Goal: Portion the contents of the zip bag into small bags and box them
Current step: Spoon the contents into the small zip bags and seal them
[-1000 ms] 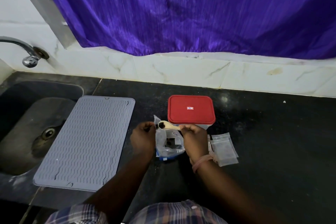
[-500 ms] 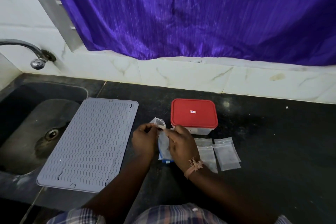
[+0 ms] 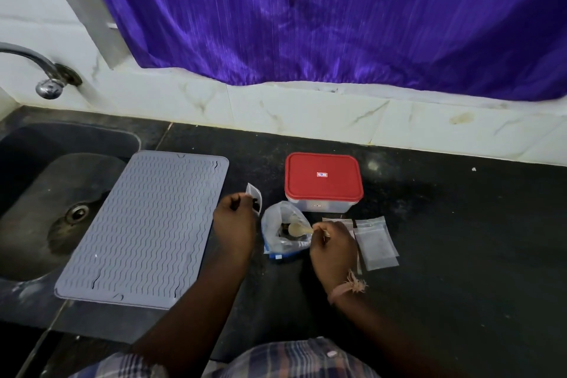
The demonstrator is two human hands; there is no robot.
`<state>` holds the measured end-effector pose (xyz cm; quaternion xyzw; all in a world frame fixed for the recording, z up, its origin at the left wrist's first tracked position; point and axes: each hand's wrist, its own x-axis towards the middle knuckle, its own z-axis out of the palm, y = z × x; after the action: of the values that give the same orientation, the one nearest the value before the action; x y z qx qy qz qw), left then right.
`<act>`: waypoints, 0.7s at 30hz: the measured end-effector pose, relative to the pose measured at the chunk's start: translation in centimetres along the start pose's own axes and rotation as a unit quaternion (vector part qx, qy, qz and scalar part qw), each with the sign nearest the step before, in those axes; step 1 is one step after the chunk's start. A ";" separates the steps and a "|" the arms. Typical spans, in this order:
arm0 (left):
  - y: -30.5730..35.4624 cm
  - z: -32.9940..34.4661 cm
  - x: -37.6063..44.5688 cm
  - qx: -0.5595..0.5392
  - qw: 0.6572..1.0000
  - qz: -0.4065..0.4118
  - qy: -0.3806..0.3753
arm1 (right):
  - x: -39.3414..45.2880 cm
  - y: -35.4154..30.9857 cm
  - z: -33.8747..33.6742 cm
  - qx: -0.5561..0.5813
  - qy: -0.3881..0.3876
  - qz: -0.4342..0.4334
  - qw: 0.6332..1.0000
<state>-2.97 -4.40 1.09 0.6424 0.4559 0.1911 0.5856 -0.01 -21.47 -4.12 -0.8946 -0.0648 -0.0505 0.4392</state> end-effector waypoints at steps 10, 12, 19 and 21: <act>2.9 -3.2 0.0 0.035 0.990 0.075 -0.117 | -0.8 -0.9 1.9 -0.198 -0.061 -0.093 0.974; 3.5 -3.7 0.4 0.069 0.982 0.098 -0.149 | -0.8 -1.9 1.5 -0.133 -0.014 -0.112 0.985; 5.9 -3.5 0.0 0.102 0.939 0.140 -0.296 | 1.9 -7.0 0.6 0.215 -0.156 0.004 0.964; 6.0 -3.2 -0.3 0.038 0.954 0.105 -0.279 | 2.3 -7.4 0.3 0.285 -0.132 0.055 0.948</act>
<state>-3.42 -2.13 7.53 0.7360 0.2115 0.0472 0.6414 1.04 -16.59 1.77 -0.7331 -0.0845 0.1132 0.6653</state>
